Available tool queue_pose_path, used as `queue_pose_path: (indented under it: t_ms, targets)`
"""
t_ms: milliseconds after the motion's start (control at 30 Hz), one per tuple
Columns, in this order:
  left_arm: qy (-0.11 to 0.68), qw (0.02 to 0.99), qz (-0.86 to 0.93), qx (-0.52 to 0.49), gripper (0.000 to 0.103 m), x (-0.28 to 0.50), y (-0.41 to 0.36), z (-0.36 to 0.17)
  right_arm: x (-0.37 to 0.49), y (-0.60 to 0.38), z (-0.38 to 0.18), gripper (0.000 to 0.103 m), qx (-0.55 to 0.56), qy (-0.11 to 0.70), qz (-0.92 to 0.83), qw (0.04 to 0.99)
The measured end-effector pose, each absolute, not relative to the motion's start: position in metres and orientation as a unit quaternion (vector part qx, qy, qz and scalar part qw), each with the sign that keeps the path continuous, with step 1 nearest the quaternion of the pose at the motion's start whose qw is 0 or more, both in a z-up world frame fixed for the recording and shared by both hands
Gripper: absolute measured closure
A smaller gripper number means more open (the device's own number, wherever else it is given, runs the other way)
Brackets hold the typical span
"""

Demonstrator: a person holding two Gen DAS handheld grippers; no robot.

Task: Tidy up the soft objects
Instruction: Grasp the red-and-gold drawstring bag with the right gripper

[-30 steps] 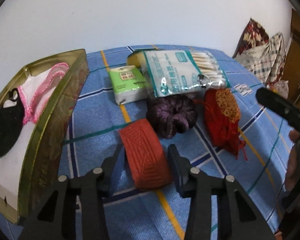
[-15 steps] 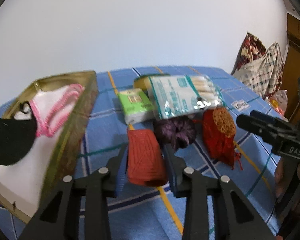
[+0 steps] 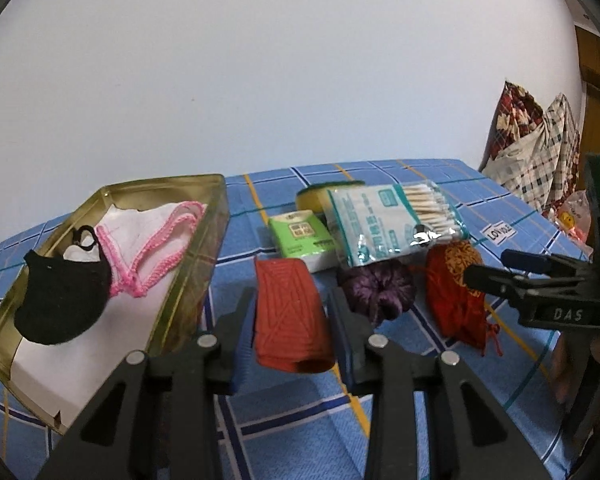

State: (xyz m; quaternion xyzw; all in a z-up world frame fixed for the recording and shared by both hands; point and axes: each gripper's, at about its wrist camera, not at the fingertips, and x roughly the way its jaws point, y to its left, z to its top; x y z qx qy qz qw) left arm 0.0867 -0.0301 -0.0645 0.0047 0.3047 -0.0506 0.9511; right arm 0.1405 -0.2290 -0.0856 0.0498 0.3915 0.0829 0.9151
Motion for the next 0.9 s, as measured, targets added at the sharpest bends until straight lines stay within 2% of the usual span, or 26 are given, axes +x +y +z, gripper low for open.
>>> queue_pose_path:
  t_ms: [533, 600, 633, 767, 833, 900]
  targets:
    - [0.294, 0.954, -0.055, -0.010, 0.069, 0.079, -0.026, -0.062, 0.163, -0.223, -0.105, 0.013, 0.052, 0.448, 0.089, 0.888]
    - [0.294, 0.954, -0.055, -0.012, 0.069, 0.079, -0.025, -0.061, 0.163, -0.222, -0.105, 0.017, 0.048, 0.448, 0.089, 0.888]
    - [0.294, 0.954, -0.056, -0.012, 0.069, 0.079, -0.026, -0.061, 0.162, -0.222, -0.105, 0.024, 0.047, 0.447, 0.088, 0.889]
    - [0.293, 0.954, -0.057, -0.013, 0.069, 0.079, -0.025, -0.061, 0.162, -0.223, -0.104, 0.058, 0.048, 0.444, 0.090, 0.890]
    - [0.292, 0.955, -0.057, -0.013, 0.069, 0.078, -0.025, -0.061, 0.161, -0.226, -0.104, 0.069, 0.058, 0.443, 0.097, 0.889]
    - [0.291, 0.955, -0.057, -0.014, 0.069, 0.077, -0.025, -0.061, 0.160, -0.229, -0.102, 0.074, 0.065, 0.438, 0.098, 0.891]
